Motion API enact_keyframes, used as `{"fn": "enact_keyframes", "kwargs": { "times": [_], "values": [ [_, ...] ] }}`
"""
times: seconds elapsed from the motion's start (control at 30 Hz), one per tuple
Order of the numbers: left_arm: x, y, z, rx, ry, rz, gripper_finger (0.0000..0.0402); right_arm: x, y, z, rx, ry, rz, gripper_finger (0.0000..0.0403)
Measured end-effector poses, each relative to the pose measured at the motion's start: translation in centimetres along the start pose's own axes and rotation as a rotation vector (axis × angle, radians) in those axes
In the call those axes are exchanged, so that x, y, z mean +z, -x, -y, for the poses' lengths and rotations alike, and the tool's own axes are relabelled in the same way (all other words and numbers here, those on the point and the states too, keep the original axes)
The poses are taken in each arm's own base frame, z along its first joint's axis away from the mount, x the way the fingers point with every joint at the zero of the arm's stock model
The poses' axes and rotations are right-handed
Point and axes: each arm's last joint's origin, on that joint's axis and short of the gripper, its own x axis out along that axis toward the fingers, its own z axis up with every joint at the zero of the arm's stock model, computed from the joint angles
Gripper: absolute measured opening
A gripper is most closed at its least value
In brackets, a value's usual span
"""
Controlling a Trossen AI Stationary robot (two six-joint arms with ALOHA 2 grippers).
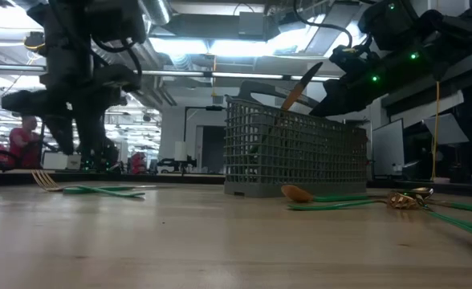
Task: Sort silverware
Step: Put the top left fork into the basket
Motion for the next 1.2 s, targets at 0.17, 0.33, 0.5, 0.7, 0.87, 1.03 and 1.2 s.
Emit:
{"fn": "enact_keyframes", "kwargs": {
  "times": [0.17, 0.33, 0.5, 0.7, 0.87, 1.03, 1.2],
  "values": [
    [0.0, 0.0, -0.2, 0.023, 0.147, 0.007, 0.0123, 0.0, 0.0, 0.0, 0.000, 0.000, 0.000, 0.0081],
    [0.1, -0.1, -0.2, 0.021, 0.289, 0.054, 0.0123, 0.0, 0.0, 0.0, 0.000, 0.007, 0.001, 0.0081],
    [0.2, -0.8, -0.1, 0.051, 0.370, 0.061, 0.0123, 0.0, 0.0, 0.0, 0.000, 0.010, 0.001, 0.0081],
    [0.1, -2.1, -0.7, 0.112, 0.448, 0.071, 0.0123, 0.1, 0.0, 0.0, 0.000, 0.009, 0.003, 0.0081],
    [0.1, -2.9, -1.0, 0.114, 0.530, 0.087, 0.0123, 0.1, 0.0, 0.0, 0.000, 0.009, 0.003, 0.0081],
    [0.1, -3.6, -1.1, 0.065, 0.560, 0.093, 0.0123, 0.1, 0.0, 0.0, 0.000, 0.010, 0.003, 0.0081],
    [0.1, -4.1, -1.7, 0.068, 0.607, 0.116, 0.0123, 0.1, 0.0, 0.0, 0.000, 0.010, 0.002, 0.0081]
  ]
}}
